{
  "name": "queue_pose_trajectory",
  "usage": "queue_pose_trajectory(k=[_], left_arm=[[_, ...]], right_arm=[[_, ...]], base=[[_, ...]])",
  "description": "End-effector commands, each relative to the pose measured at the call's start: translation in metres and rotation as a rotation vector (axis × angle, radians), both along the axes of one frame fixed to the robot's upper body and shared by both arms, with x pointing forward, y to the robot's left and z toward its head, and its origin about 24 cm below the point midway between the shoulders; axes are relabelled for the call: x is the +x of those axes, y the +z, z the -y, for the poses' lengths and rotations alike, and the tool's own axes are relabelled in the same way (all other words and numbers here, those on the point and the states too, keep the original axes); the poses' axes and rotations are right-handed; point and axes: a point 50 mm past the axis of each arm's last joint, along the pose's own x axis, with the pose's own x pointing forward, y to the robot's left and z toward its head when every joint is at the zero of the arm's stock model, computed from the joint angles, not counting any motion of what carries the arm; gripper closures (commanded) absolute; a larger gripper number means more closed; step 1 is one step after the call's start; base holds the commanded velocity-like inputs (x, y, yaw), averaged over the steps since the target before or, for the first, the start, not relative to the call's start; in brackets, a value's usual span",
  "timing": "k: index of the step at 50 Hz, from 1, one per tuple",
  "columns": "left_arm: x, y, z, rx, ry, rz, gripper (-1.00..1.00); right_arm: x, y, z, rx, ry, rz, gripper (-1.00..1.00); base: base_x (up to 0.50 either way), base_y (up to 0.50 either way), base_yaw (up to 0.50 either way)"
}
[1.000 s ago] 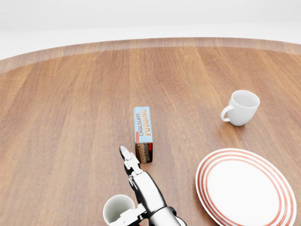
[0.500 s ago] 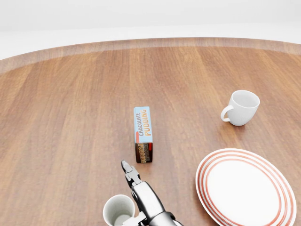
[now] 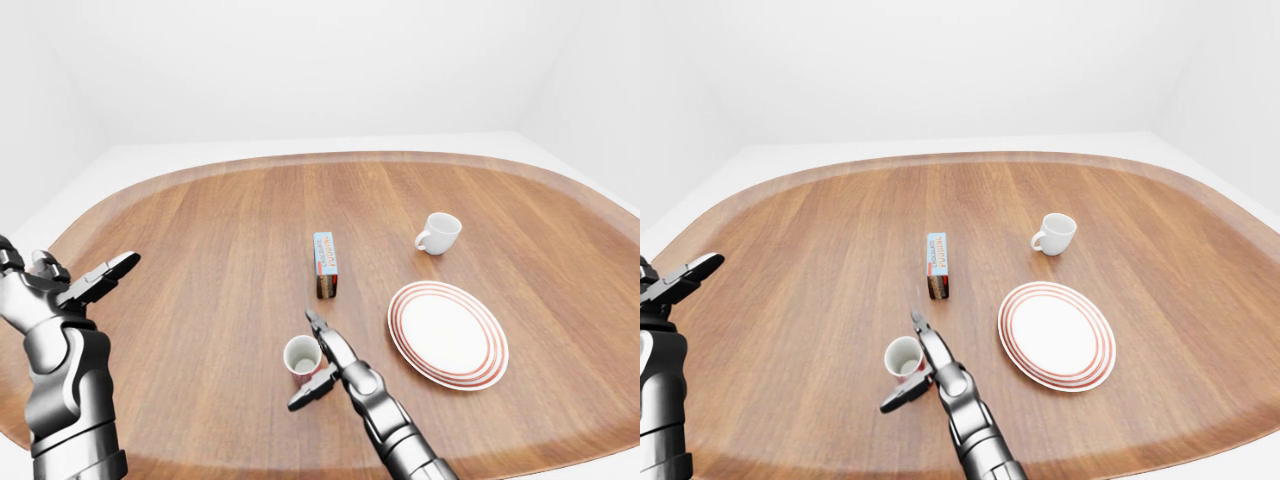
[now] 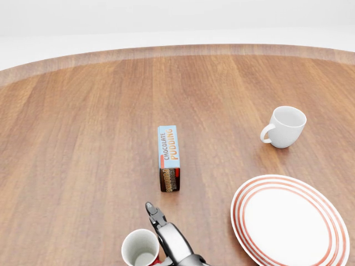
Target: Pick up the red mug and put it on the plate
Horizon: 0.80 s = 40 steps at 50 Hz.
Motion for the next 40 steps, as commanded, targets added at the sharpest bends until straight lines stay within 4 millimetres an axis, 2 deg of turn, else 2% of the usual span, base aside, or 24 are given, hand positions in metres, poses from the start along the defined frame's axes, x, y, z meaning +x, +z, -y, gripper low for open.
queue_pose_trajectory(k=[1, 14, 27, 28, 29, 30, 40], left_arm=[[0.000, 0.000, 0.000, 0.000, 0.001, 0.001, -1.00], [-0.001, 0.001, 0.000, 0.001, 0.002, 0.004, -1.00], [0.000, 0.001, 0.000, 0.001, 0.001, 0.002, -1.00], [0.000, 0.000, 0.000, 0.001, 0.001, 0.002, -1.00], [0.000, 0.000, 0.000, 0.001, 0.001, 0.001, -1.00], [0.000, 0.000, 0.000, 0.000, 0.001, 0.000, -1.00], [0.000, 0.000, 0.000, -0.001, 0.001, 0.000, -1.00]], right_arm=[[-0.002, -0.013, 0.000, -0.030, 0.006, -0.045, -1.00], [-0.004, -0.023, 0.001, -0.052, 0.004, -0.067, -1.00], [-0.004, -0.026, 0.003, -0.057, -0.002, -0.063, -1.00], [-0.004, -0.026, 0.003, -0.058, -0.002, -0.062, -0.80], [-0.005, -0.025, 0.002, -0.058, -0.001, -0.058, -0.10], [-0.005, -0.025, 0.002, -0.062, 0.003, -0.052, 1.00], [-0.005, -0.026, 0.003, -0.081, 0.004, -0.037, 1.00]], base=[[0.00, 0.00, 0.00], [0.00, 0.00, 0.00], [0.00, 0.00, 0.00], [0.00, 0.00, 0.00], [0.00, 0.00, 0.00], [0.00, 0.00, 0.00], [0.00, 0.00, 0.00]])
